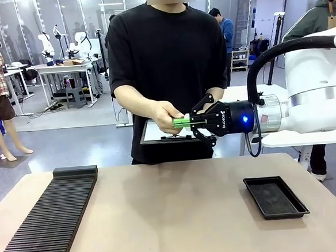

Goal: Inspect the PCB.
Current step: Place the Blank PCB in the ESD tray.

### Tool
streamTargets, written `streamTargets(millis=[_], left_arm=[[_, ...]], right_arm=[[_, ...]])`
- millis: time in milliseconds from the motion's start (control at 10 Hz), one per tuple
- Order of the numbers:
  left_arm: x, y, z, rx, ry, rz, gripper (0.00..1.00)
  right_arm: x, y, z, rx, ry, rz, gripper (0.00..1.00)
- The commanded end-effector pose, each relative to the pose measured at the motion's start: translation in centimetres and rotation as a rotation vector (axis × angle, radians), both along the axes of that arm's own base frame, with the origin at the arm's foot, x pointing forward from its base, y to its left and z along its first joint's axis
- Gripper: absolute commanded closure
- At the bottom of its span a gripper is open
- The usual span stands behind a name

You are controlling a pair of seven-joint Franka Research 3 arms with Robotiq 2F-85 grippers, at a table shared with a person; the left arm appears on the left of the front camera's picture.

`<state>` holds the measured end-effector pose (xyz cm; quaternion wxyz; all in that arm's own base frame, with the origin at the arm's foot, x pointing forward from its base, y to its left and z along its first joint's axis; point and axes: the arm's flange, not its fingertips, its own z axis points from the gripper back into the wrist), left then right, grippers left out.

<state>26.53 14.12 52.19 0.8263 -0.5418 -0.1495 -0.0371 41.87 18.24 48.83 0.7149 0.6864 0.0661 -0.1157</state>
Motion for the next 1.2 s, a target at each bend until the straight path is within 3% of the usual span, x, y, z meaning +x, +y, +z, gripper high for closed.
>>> streamTargets(millis=[0, 1100], left_arm=[[0.19, 0.07, 0.12, 0.0, 0.0, -0.002, 0.0], [0.19, 0.07, 0.12, 0.0, 0.0, -0.002, 0.0]], right_arm=[[0.01, 0.13, 0.16, 0.001, -0.004, 0.002, 1.0], [0.01, 0.13, 0.16, 0.001, -0.004, 0.002, 1.0]])
